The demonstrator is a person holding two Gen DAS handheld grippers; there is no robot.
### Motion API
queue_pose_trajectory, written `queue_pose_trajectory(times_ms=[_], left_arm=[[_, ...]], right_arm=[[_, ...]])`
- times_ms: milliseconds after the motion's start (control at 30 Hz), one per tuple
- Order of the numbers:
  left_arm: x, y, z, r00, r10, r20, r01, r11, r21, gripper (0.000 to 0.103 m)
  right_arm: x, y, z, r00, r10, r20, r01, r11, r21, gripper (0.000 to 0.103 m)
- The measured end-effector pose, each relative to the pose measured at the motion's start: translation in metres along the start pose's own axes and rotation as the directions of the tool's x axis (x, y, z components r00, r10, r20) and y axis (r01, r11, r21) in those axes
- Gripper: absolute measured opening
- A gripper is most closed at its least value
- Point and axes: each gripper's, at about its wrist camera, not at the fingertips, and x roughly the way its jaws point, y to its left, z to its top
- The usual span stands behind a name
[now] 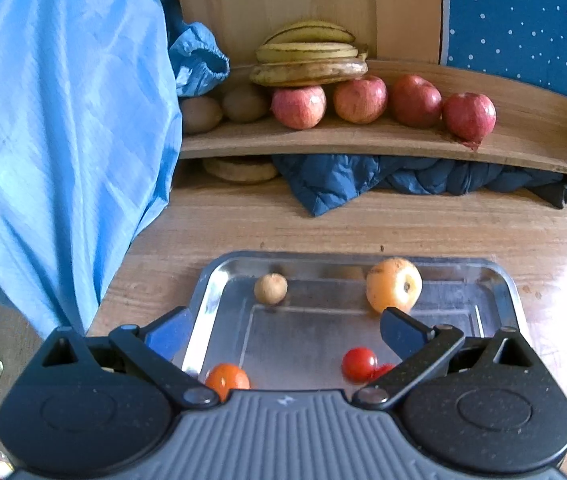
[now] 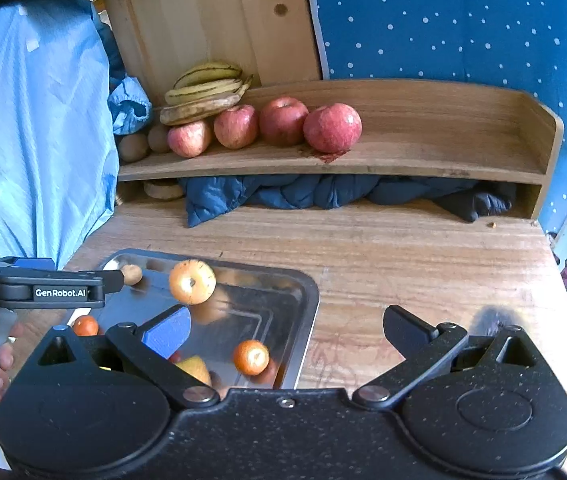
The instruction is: Organize fruits
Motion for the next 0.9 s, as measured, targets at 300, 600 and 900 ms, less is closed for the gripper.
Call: queue_pose_trajectory(times_ms=[300, 600, 900], left_arm=[[-0.012, 0.009, -0.014, 1.000, -0.026, 0.000, 0.026, 1.000, -0.018, 0.102], [-0.019, 0.028, -0.030, 0.999, -0.042, -0.016, 0.041, 0.998, -0.036, 0.102], [-0.030, 0.048, -0.031, 0.996, -0.090, -0.002, 0.090, 0.995, -0.038, 0.102]], right_arm=[[-0.007, 0.008, -0.015, 1.000, 0.021, -0.013, -0.021, 1.000, 0.009, 0.102], [-0.005, 0.024, -0.016, 1.000, 0.009, -0.018, -0.009, 1.000, -0.017, 0.102], [-0.011, 0.049, -0.024, 1.000, -0.017, 0.008, 0.017, 1.000, 0.015, 0.102]])
